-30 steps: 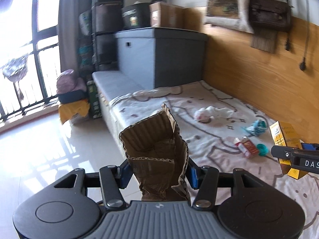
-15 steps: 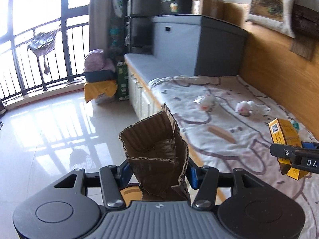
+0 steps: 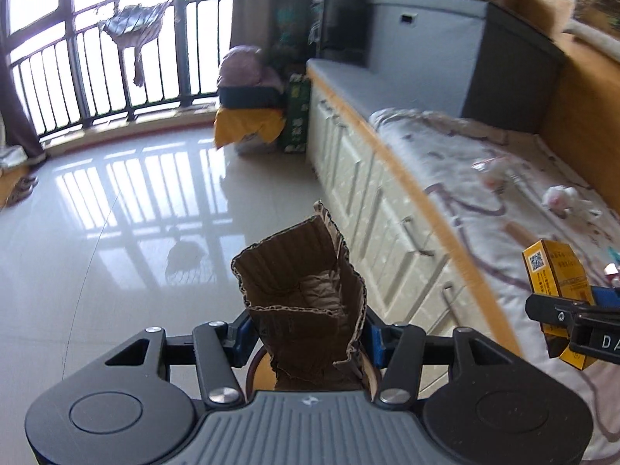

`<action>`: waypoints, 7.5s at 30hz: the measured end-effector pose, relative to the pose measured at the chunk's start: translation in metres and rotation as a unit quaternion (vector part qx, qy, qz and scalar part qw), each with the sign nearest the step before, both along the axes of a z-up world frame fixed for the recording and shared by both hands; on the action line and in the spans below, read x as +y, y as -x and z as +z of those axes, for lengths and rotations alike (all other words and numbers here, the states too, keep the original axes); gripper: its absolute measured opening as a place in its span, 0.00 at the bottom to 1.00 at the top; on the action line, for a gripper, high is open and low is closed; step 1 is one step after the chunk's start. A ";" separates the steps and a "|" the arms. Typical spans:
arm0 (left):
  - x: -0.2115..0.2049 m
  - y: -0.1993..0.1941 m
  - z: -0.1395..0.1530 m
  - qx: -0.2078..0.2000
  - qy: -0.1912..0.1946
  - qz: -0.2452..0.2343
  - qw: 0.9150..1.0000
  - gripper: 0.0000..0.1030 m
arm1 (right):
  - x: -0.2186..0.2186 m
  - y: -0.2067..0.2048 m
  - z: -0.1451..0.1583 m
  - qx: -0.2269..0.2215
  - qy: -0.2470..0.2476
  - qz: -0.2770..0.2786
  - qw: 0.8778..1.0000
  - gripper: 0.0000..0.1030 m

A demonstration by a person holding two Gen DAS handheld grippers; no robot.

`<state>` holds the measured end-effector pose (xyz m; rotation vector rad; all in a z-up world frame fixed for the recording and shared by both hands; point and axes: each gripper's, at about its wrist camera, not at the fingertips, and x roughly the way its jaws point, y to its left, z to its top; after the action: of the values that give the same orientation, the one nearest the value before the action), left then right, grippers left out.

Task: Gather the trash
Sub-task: 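Carry the cardboard and yellow box with both tools over the wastebasket, then open the left tool to drop the cardboard while the right tool releases the yellow box, then raise both tools from the wastebasket back toward the bed, then grasp the tan wooden stick with the left tool while the right tool grasps the red pack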

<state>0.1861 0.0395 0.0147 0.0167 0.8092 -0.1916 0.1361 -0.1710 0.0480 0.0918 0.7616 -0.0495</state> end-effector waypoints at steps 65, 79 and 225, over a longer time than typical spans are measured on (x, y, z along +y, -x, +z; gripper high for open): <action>0.037 -0.086 -0.341 0.277 0.115 0.083 0.950 0.65 | 0.095 -0.214 -0.323 0.289 0.081 0.143 0.943 0.57; 0.028 -0.088 -0.334 0.268 0.083 0.050 0.959 0.83 | 0.098 -0.217 -0.322 0.267 0.077 0.160 0.947 0.86; -0.299 -0.017 -0.040 0.012 0.149 -0.097 0.984 0.97 | -0.316 0.109 -0.080 -0.064 -0.021 -0.129 0.989 1.00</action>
<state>0.2029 -0.2595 -0.0252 -0.1894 0.7955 -0.4961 0.0276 -0.4873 -0.0325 0.2304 0.6189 -0.2713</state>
